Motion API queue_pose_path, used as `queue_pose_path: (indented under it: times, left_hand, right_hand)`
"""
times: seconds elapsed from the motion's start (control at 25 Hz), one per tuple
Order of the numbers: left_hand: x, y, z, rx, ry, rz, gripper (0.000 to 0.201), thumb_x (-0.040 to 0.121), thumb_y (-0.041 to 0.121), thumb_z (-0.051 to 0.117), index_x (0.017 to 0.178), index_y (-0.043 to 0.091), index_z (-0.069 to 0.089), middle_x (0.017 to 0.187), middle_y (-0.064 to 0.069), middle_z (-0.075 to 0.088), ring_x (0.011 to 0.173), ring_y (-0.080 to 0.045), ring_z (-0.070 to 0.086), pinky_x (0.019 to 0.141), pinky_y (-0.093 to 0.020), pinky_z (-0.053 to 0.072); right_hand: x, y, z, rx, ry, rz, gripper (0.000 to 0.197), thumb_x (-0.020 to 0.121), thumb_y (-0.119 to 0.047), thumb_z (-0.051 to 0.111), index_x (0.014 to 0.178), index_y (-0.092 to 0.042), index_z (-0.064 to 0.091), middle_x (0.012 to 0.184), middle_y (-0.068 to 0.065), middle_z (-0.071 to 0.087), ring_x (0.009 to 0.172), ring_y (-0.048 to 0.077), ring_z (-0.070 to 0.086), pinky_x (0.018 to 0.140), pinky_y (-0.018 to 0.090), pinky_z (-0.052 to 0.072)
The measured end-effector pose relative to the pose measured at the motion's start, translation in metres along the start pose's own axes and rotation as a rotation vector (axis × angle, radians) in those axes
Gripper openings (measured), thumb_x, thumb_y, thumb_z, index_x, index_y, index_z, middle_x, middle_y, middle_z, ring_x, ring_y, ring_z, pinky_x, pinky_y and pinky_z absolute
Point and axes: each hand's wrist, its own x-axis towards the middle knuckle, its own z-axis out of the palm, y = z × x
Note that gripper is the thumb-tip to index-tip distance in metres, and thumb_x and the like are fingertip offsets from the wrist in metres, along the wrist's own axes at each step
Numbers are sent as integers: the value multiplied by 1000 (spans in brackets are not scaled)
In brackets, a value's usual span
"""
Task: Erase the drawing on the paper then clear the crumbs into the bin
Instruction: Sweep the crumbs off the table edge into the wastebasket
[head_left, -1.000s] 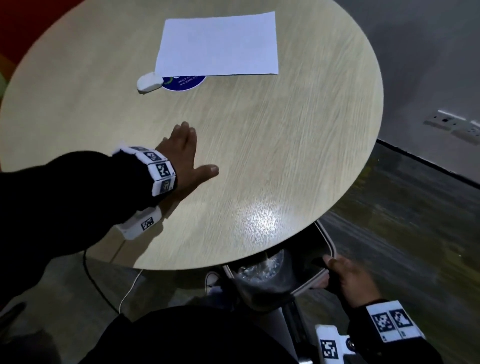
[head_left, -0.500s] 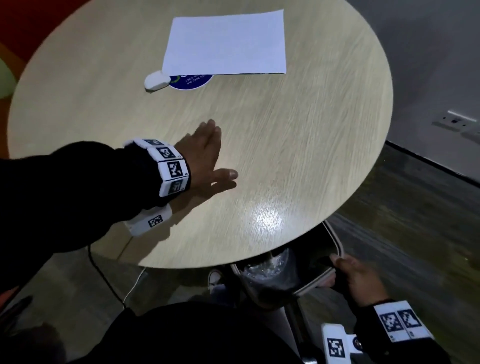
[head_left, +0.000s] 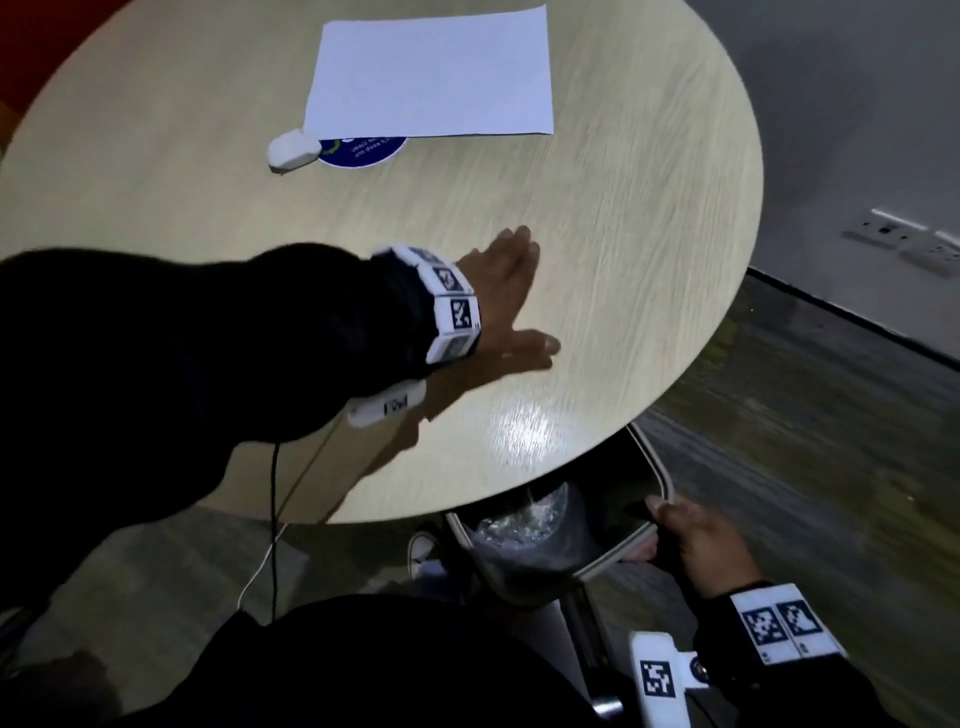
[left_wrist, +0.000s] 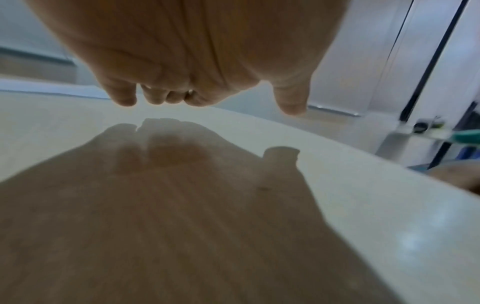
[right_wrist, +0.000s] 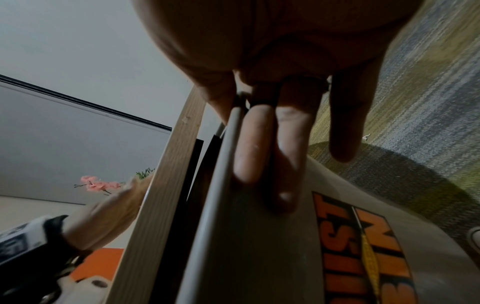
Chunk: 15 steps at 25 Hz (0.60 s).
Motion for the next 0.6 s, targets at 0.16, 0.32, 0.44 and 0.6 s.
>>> queue_pose_path:
  times: [0.16,0.32,0.44,0.6]
  left_hand:
    - [-21,14,17,101,-77,153,108,84,75,38,150,5,-11,157,-16,-22,145,-26,-18,120,-44,3]
    - [-77,60,32,104,-298,401,102,89,65,40,150,4,-13,155,-15,-27,144,-23,-23,120,-39,-3]
    - [-68,36,7,54,-154,265,106,86,68,40,149,-3,-8,156,-21,-19,146,-28,-15,120,-43,4]
    - [-67,-35,-1,84,-147,-70,123,63,81,22,149,-3,-6,157,-23,-14,147,-31,-9,119,-44,9]
  right_hand:
    - [-1,2,0,30,0,-8,32,97,-3,40,110,26,47,38,15,53,32,19,56,38,16,45]
    - [-5,7,-2,62,-1,-1,34,97,-3,40,112,26,46,35,13,51,31,18,55,38,15,44]
    - [-4,12,-5,67,2,12,34,98,-5,39,111,25,48,37,13,53,33,19,56,40,17,45]
    - [-3,15,-3,77,-13,8,30,98,-5,40,109,21,50,42,16,56,35,21,58,40,17,47]
